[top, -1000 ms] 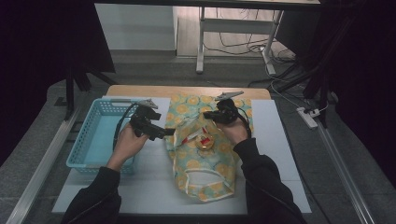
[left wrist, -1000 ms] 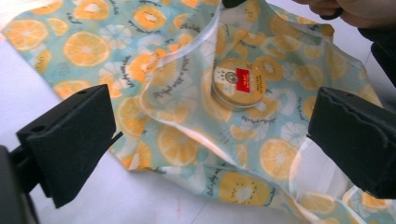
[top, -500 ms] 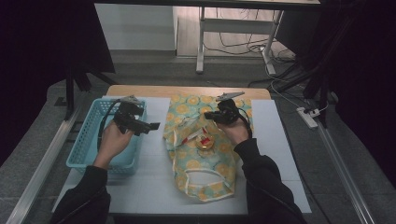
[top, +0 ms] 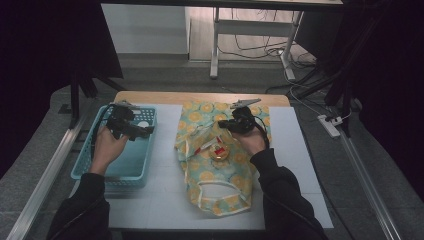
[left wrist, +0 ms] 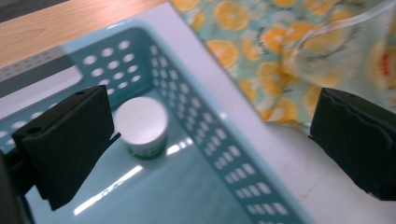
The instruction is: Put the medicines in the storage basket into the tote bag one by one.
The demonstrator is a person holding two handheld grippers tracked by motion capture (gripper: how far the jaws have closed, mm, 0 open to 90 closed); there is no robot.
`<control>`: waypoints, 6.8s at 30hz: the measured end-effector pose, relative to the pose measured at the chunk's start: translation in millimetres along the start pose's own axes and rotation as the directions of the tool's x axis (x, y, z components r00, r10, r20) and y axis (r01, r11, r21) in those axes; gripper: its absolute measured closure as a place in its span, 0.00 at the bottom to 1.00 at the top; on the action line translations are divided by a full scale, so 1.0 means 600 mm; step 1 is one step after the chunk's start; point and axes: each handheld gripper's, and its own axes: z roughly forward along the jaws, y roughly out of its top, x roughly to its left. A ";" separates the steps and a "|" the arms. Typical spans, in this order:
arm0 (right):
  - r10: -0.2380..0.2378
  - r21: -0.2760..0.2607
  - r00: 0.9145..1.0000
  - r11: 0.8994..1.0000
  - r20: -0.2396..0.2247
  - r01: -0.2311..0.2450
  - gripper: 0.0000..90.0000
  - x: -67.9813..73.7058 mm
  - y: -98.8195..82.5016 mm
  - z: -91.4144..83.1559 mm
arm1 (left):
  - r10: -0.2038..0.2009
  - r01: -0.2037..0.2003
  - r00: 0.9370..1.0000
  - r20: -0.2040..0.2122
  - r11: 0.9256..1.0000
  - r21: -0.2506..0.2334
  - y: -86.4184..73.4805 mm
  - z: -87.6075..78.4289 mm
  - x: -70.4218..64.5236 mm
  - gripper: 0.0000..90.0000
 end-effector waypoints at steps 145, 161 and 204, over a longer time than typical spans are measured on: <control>0.011 -0.028 1.000 1.000 -0.003 -0.011 1.00 -0.010 0.004 -0.015 | 0.377 -0.397 0.868 0.322 0.918 -0.004 0.136 0.101 -0.280 0.56; 0.011 -0.028 1.000 1.000 0.001 -0.011 1.00 -0.010 0.002 -0.017 | 0.389 -0.419 0.869 0.306 0.907 0.038 0.133 0.174 -0.310 0.56; 0.020 -0.029 1.000 0.999 -0.002 -0.021 1.00 -0.014 -0.010 -0.019 | 0.352 -0.365 0.875 0.332 0.931 -0.024 0.125 0.182 -0.312 0.24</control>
